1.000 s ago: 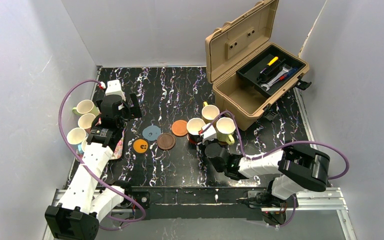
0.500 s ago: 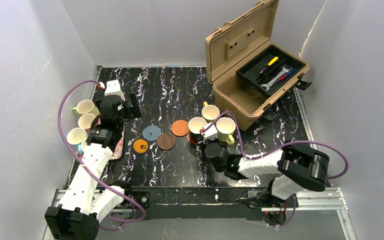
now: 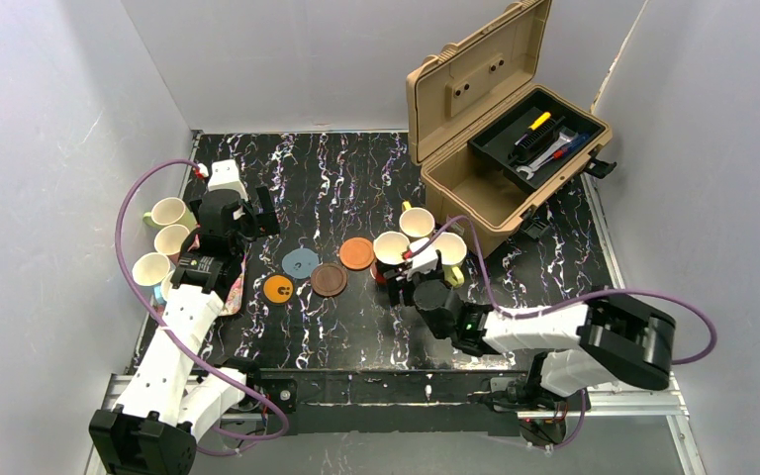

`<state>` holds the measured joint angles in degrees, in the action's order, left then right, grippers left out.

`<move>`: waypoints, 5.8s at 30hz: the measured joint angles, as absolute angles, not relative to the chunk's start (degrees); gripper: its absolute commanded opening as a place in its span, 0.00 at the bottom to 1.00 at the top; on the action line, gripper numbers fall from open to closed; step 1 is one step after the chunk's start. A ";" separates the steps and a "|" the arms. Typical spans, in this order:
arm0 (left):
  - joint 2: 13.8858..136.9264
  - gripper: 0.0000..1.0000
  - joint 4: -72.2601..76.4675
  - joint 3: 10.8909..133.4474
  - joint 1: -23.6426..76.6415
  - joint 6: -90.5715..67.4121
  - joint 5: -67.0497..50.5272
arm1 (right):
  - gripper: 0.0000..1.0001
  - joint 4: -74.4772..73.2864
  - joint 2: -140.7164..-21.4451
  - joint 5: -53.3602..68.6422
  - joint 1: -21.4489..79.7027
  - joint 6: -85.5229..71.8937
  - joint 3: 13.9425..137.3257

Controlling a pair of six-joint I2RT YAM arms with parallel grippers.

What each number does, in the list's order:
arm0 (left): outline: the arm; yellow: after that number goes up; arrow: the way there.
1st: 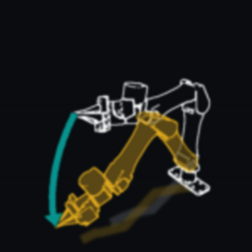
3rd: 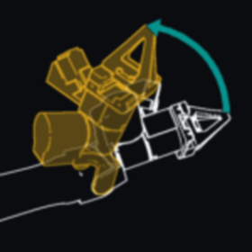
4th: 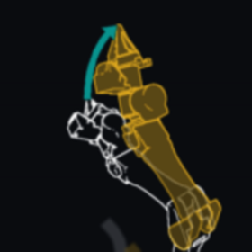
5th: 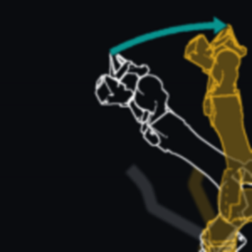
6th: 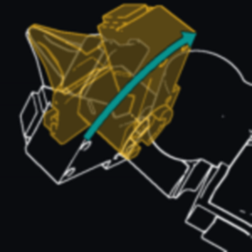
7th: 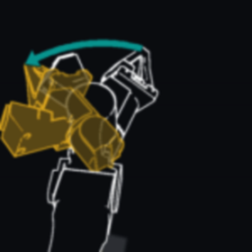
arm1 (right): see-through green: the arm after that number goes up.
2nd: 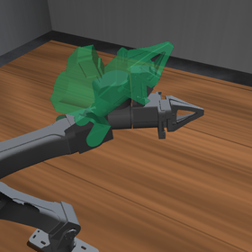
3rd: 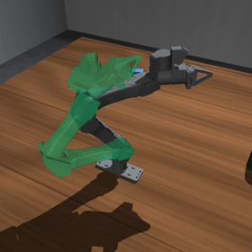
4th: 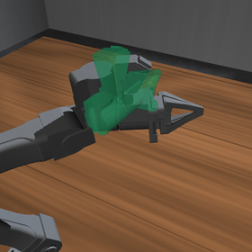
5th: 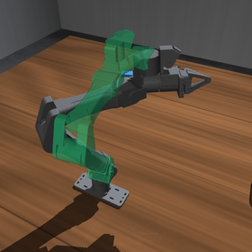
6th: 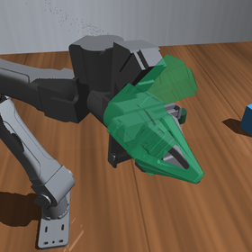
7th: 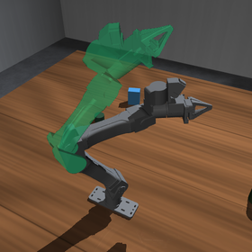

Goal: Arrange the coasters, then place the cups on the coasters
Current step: Place the cup on the coaster, then pick up the cup from the tray, then place the cup on the coaster.

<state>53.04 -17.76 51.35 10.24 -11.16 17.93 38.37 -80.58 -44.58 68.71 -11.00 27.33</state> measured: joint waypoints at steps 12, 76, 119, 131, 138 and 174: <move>53.04 0.98 -17.08 51.13 10.24 -11.14 17.15 | 0.91 18.87 -68.12 -40.03 68.07 -12.25 33.58; 90.54 0.00 -25.21 68.10 -16.53 -14.74 13.06 | 0.92 -3.46 -71.37 11.14 18.00 -13.89 53.76; 95.50 0.11 -25.26 72.60 -23.59 -8.12 12.14 | 0.92 -4.71 -70.85 12.64 18.00 -14.81 53.67; 93.97 0.00 -24.80 71.13 -23.44 -11.09 8.78 | 0.91 -4.75 -70.85 13.56 18.00 -14.85 53.67; 87.13 0.00 -29.08 68.42 -21.76 -16.10 8.16 | 0.91 -5.02 -70.85 13.72 18.00 -14.87 53.67; 86.04 0.00 -45.89 74.08 24.97 -59.66 20.91 | 0.92 -9.15 -65.19 10.44 18.00 -15.31 53.65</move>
